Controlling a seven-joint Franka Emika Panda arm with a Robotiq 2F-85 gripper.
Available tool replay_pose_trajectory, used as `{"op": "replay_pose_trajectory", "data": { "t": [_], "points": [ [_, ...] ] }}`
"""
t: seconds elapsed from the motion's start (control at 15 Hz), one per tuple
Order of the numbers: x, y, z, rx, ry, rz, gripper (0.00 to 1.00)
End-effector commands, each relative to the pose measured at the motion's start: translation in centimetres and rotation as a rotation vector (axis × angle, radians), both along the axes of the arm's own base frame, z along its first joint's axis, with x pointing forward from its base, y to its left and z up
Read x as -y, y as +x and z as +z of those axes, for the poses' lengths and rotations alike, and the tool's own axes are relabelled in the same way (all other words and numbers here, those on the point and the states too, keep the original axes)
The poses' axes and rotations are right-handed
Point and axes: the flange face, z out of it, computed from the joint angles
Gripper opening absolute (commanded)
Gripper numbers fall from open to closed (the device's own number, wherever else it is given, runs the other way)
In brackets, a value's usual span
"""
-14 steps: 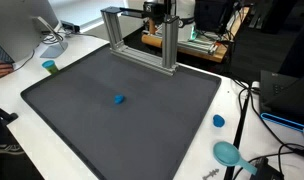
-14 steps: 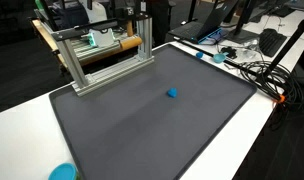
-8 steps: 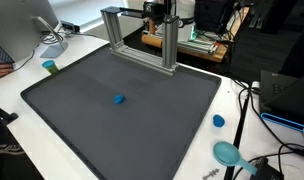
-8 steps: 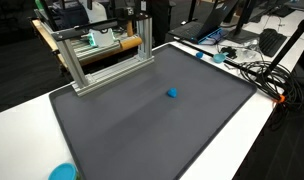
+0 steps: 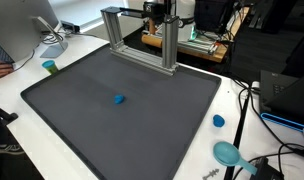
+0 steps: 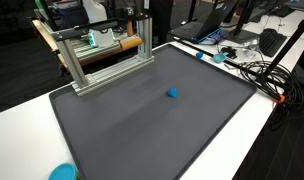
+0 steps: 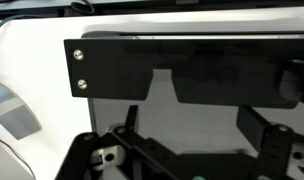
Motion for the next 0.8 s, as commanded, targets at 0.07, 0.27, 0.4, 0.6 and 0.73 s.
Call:
{"op": "replay_pose_trajectory", "data": {
  "t": [0.07,0.27,0.4,0.6,0.73],
  "points": [
    [-4.3,-4.4,4.2,0.168,0.065,-0.087,1.00],
    [-6.9,-3.9,3.5,0.181,0.168,-0.109,1.00],
    [-8.7,-3.8,1.4,0.190,0.247,-0.185,1.00],
    [-8.7,-3.6,1.4,0.166,0.222,-0.165,1.00],
    [-8.6,-3.6,1.5,0.169,0.220,-0.165,1.00]
  ]
}}
